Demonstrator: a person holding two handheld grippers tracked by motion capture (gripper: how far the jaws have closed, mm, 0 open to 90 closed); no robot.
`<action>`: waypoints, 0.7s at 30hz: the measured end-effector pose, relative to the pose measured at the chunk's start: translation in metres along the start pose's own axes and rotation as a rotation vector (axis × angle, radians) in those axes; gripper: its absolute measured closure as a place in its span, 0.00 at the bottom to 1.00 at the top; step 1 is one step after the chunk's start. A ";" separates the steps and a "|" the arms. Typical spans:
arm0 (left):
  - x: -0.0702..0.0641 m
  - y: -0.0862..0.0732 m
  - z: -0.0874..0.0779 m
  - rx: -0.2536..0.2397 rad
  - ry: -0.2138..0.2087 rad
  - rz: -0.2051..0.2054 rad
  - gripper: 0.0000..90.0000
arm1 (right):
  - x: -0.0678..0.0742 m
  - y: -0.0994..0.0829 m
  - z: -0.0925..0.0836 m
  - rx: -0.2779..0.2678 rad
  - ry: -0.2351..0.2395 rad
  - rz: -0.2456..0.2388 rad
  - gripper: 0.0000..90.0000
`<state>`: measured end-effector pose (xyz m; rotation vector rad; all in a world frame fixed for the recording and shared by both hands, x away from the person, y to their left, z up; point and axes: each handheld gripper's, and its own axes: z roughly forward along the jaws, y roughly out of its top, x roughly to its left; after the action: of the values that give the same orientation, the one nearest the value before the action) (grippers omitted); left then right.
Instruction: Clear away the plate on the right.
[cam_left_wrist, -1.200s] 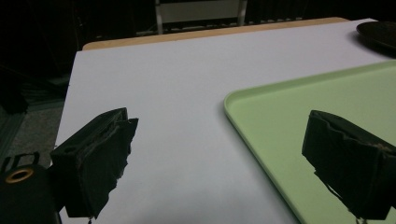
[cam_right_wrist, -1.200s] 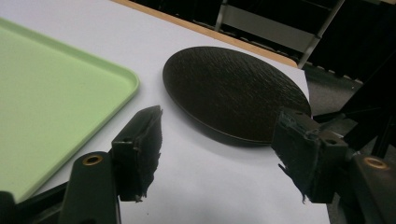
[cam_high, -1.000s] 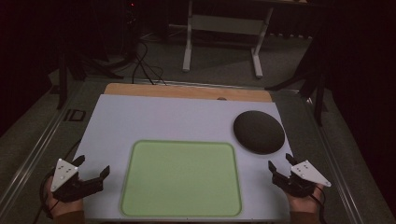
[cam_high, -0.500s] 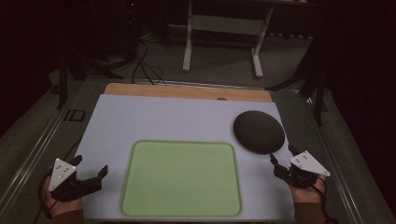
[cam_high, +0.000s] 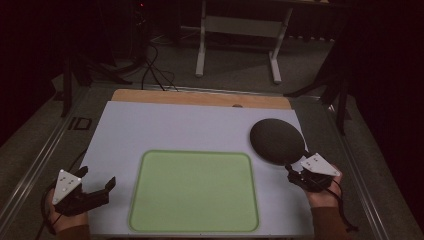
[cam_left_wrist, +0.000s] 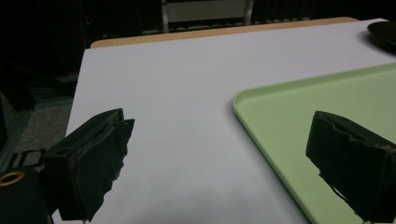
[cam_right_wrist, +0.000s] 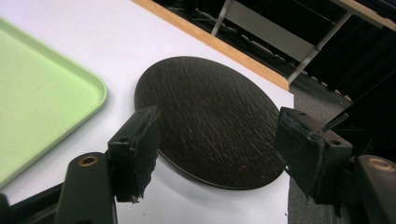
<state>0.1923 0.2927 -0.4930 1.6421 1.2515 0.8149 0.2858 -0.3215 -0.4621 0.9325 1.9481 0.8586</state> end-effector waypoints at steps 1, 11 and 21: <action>0.000 0.000 0.000 0.000 0.001 -0.001 0.06 | 0.000 0.000 0.000 0.000 0.000 0.000 0.34; 0.001 0.000 0.000 -0.003 -0.003 -0.007 0.06 | 0.008 -0.005 0.025 0.076 0.004 -0.084 0.39; 0.001 0.000 0.000 -0.001 -0.005 -0.007 0.06 | 0.012 -0.010 0.038 0.120 -0.006 -0.138 0.42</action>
<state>0.1928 0.2933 -0.4935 1.6374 1.2529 0.8061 0.3108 -0.3077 -0.4920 0.8563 2.0508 0.6657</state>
